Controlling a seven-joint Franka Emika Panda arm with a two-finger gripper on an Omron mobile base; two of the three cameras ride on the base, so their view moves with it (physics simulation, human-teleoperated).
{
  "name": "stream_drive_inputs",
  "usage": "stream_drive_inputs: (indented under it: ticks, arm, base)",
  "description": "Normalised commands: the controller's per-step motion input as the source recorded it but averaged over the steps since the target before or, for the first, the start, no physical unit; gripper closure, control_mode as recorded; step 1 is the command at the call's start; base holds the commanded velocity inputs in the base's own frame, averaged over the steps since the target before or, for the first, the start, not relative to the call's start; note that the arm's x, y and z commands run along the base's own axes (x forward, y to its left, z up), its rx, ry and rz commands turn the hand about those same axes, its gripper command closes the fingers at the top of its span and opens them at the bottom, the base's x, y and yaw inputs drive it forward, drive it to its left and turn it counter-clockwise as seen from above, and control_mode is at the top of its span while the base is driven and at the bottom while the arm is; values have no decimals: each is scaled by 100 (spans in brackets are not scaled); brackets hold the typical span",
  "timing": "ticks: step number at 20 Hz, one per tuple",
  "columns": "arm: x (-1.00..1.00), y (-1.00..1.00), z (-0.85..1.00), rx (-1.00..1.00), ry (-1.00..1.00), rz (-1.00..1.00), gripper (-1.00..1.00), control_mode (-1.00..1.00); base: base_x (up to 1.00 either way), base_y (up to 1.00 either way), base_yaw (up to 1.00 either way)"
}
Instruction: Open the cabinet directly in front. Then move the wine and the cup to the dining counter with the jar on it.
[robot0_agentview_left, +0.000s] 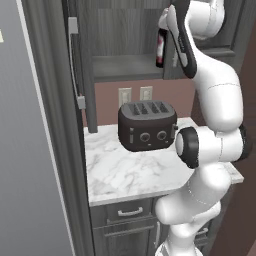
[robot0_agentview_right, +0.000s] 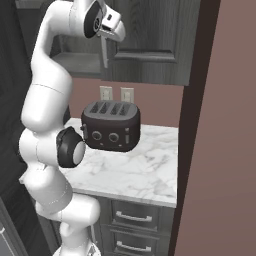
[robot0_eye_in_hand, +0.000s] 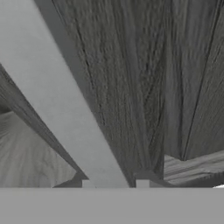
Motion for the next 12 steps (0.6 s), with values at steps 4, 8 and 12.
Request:
stream_drive_inputs:
  ticks: [4, 8, 12]
  arm:
    - [-20, 0, -96, -2, -17, 8, 100, -100]
    - [-89, -16, -100, 0, -20, 22, 100, -100]
    - [-100, -81, -69, 4, -24, 20, 100, -100]
  base:
    - [0, 0, 0]
    - [0, 0, 0]
    - [0, 0, 0]
